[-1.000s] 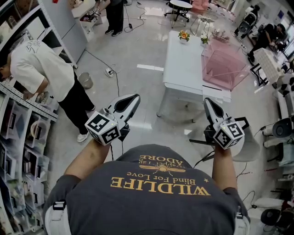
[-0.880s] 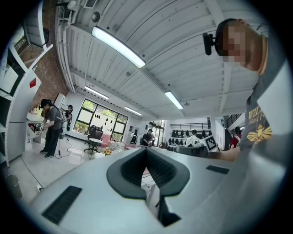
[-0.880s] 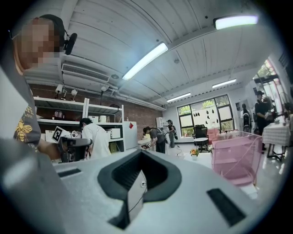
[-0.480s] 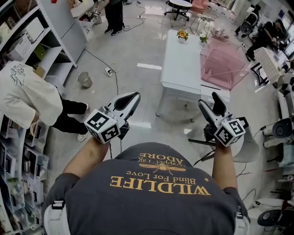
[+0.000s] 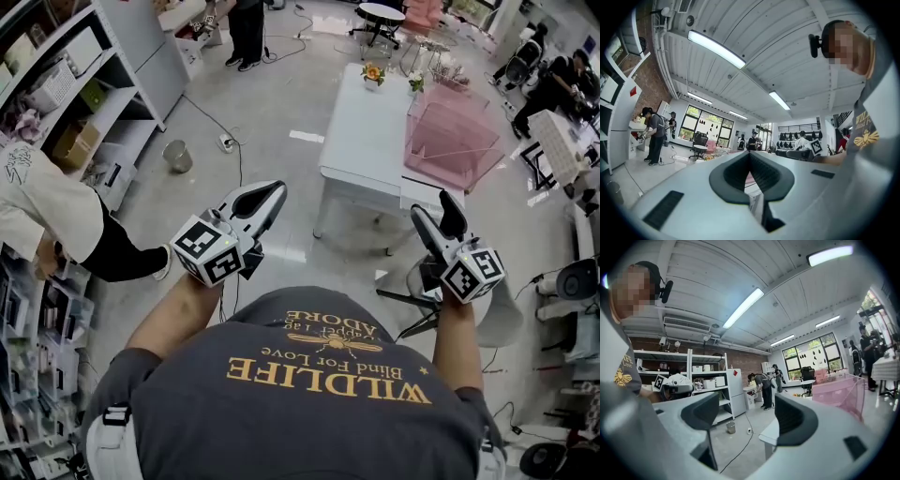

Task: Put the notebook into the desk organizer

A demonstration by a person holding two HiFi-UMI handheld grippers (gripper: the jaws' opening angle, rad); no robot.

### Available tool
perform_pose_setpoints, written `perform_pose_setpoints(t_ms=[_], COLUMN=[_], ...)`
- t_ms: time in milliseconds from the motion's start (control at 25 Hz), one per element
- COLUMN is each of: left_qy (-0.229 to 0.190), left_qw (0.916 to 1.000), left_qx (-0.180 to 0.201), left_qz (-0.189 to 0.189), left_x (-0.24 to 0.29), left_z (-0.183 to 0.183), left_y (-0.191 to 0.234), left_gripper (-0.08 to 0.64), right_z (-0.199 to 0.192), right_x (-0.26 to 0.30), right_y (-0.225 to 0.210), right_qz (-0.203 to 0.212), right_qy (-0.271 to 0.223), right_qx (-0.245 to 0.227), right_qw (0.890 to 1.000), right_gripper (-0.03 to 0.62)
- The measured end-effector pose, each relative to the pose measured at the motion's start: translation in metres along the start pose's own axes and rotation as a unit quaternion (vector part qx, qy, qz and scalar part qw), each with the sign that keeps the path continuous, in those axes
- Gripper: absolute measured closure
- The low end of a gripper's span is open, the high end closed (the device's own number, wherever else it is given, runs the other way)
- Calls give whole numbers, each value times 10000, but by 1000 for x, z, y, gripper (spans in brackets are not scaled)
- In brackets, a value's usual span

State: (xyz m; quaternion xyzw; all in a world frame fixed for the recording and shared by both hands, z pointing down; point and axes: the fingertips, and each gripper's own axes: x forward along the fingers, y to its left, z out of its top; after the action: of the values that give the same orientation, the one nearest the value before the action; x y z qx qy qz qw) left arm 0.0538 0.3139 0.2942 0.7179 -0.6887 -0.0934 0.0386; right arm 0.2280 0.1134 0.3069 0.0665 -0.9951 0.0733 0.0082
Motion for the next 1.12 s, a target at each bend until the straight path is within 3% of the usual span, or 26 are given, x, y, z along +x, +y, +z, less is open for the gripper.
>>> perform_pose_setpoints(t_ms=[200, 440, 680, 1120], left_qy=[-4, 46, -10, 137], left_qw=[10000, 9999, 9996, 9930], left_qx=[-64, -83, -195, -132], left_qz=[47, 94, -222, -1162], left_x=[17, 32, 67, 150], left_z=[-6, -11, -11, 31], left_y=[-13, 21, 103, 284], left_gripper=[559, 558, 560, 558], right_z=[-3, -9, -15, 13], right_x=[-6, 28, 104, 270], right_y=[-26, -44, -57, -85], right_qz=[43, 30, -174, -949], right_qy=[55, 85, 139, -81], right_qx=[26, 82, 7, 18], right_qw=[10000, 9999, 9998, 9954], right_gripper=[236, 236, 236, 236])
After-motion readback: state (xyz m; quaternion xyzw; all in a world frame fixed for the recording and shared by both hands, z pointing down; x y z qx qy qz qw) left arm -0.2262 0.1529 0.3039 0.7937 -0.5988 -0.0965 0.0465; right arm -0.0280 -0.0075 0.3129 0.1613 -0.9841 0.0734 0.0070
